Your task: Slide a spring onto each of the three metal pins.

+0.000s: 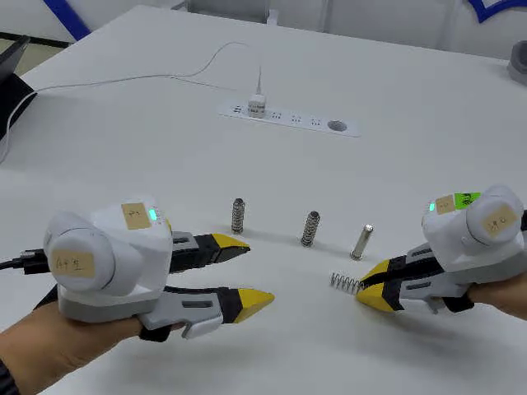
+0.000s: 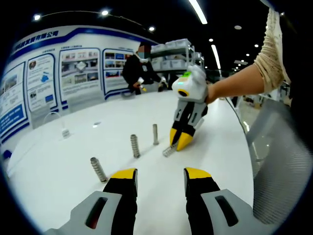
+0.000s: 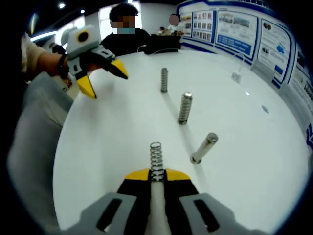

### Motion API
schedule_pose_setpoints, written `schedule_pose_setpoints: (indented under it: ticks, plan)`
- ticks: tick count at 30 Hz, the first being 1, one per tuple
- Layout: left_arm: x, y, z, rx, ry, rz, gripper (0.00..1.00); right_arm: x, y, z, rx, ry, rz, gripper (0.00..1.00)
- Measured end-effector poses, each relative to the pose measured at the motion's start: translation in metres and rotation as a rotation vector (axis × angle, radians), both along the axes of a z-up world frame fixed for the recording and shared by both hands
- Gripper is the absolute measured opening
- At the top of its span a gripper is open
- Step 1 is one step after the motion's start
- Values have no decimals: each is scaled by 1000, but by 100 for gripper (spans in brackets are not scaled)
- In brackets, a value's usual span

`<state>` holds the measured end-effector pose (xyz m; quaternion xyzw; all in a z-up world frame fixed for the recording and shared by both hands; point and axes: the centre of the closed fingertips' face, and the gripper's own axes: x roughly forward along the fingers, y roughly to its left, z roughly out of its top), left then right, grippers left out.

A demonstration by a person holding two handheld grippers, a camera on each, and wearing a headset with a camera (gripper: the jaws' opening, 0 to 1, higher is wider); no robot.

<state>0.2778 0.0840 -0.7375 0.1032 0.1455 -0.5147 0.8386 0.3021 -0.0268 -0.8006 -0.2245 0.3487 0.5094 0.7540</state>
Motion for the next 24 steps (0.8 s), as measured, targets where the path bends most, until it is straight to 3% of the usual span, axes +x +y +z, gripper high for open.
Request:
schedule_pose_setpoints:
  ticks: [7, 16, 24]
  plan:
    - [-6, -15, -4, 23, -3, -53, 38, 0, 3, 14, 14, -6, -4, 11]
    - [-6, -32, -4, 41, -19, -105, 35, -15, 20, 40, 7, -41, 87, 11]
    - [-6, -44, -2, 58, -31, -149, 31, -31, 36, 52, -2, -50, 169, 11]
